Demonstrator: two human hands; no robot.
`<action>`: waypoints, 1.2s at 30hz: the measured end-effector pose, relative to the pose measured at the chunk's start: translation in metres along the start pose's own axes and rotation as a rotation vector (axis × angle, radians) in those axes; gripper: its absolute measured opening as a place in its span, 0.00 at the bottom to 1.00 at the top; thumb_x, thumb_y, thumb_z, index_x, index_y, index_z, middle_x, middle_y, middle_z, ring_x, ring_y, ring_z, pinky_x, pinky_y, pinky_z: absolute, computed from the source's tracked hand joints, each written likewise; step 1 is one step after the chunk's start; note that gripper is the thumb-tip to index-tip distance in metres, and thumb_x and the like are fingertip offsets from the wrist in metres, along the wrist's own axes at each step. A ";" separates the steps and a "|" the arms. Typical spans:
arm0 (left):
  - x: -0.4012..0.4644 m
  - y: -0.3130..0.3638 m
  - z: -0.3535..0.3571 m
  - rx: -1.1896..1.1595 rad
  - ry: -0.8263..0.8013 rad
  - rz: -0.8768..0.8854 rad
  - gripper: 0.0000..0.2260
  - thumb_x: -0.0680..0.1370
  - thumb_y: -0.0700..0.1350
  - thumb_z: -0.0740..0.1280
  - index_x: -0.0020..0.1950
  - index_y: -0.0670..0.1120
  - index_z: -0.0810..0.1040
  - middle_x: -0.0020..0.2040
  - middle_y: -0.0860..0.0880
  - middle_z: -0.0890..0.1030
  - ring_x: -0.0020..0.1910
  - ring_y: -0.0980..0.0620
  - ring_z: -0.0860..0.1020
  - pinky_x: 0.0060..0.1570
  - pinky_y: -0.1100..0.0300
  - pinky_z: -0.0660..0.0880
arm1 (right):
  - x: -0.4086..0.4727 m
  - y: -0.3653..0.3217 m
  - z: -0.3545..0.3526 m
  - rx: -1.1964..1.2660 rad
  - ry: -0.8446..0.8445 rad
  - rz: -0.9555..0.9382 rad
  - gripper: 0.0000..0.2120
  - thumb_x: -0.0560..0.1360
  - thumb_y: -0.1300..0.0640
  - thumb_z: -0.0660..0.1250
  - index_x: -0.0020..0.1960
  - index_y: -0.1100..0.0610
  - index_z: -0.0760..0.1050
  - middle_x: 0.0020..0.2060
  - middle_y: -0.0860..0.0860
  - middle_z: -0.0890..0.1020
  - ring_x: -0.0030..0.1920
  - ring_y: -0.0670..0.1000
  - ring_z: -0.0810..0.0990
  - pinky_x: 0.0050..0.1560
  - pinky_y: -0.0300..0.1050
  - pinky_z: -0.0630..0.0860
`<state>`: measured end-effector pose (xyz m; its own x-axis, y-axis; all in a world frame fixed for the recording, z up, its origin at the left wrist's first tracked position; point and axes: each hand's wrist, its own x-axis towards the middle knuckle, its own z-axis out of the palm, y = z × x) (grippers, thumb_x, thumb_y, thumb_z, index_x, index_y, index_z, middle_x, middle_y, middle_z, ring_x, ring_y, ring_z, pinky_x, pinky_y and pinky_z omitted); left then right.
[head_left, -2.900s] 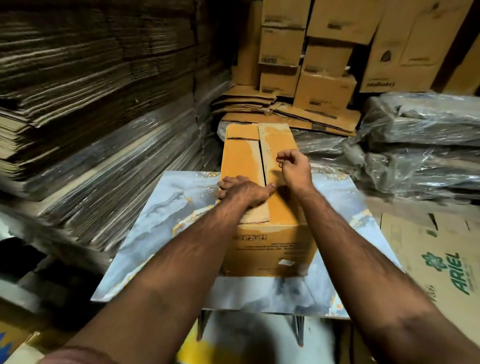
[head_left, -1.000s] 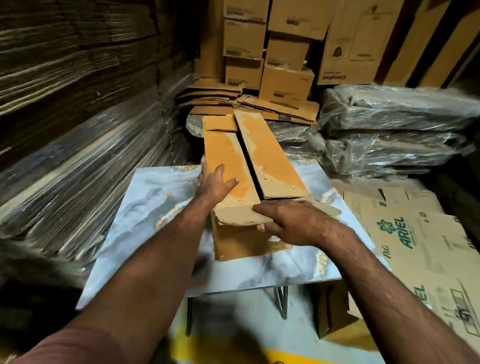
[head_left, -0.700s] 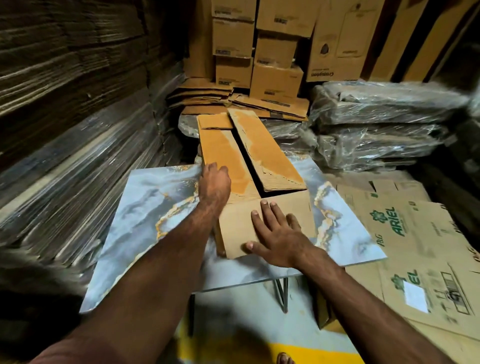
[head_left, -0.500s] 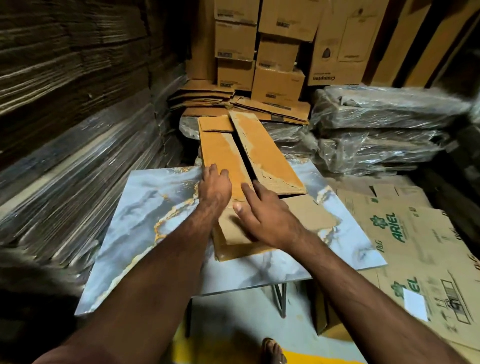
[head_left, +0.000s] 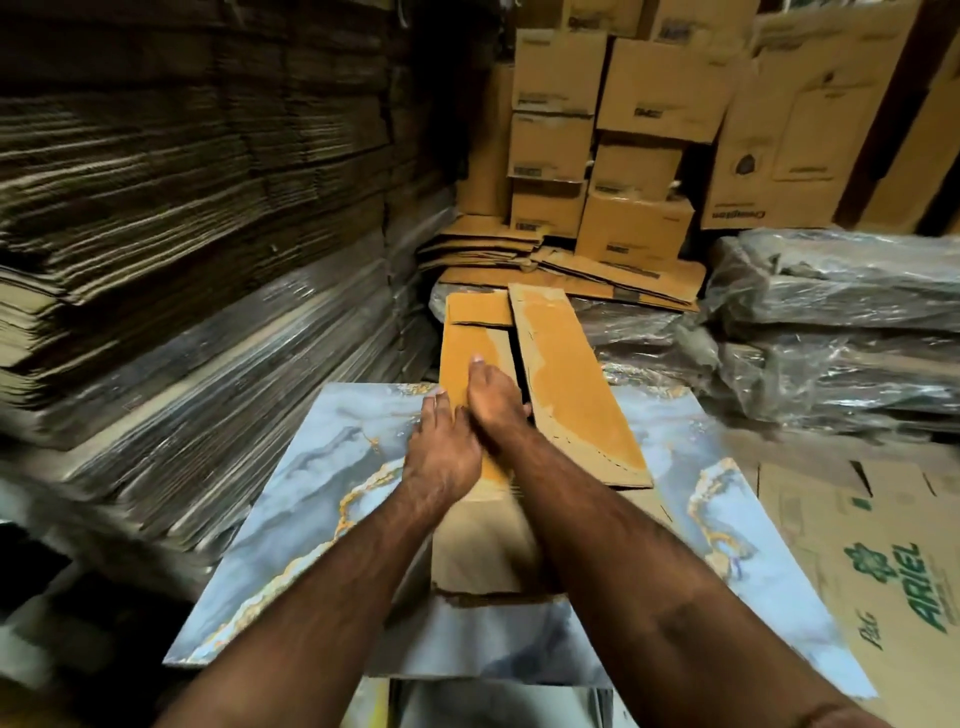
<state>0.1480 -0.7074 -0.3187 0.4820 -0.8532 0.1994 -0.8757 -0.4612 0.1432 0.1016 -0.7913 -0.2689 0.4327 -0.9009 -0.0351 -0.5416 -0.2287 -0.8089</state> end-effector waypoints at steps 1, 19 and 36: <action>0.000 -0.002 0.001 0.040 0.025 0.014 0.22 0.83 0.50 0.52 0.75 0.42 0.62 0.78 0.37 0.57 0.78 0.38 0.52 0.71 0.42 0.63 | 0.002 0.008 0.000 -0.021 0.065 -0.001 0.29 0.84 0.42 0.47 0.64 0.62 0.76 0.66 0.62 0.75 0.68 0.63 0.70 0.69 0.56 0.62; 0.106 0.026 0.004 -0.109 -0.096 -0.320 0.24 0.77 0.58 0.58 0.68 0.45 0.67 0.68 0.40 0.61 0.68 0.35 0.63 0.61 0.42 0.69 | 0.074 0.120 -0.124 -0.784 -0.169 0.001 0.41 0.77 0.52 0.66 0.81 0.53 0.44 0.80 0.57 0.47 0.77 0.62 0.56 0.73 0.59 0.63; 0.184 0.009 0.008 -0.301 -0.146 -0.514 0.41 0.69 0.69 0.68 0.73 0.48 0.60 0.68 0.40 0.66 0.67 0.39 0.69 0.61 0.47 0.70 | 0.160 0.094 -0.070 -0.828 -0.337 -0.254 0.39 0.80 0.45 0.62 0.81 0.55 0.43 0.80 0.60 0.46 0.79 0.61 0.47 0.79 0.56 0.50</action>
<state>0.2285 -0.8708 -0.2883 0.8128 -0.5740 -0.0997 -0.4746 -0.7516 0.4580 0.0690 -0.9826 -0.3091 0.7249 -0.6626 -0.1883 -0.6877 -0.7116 -0.1435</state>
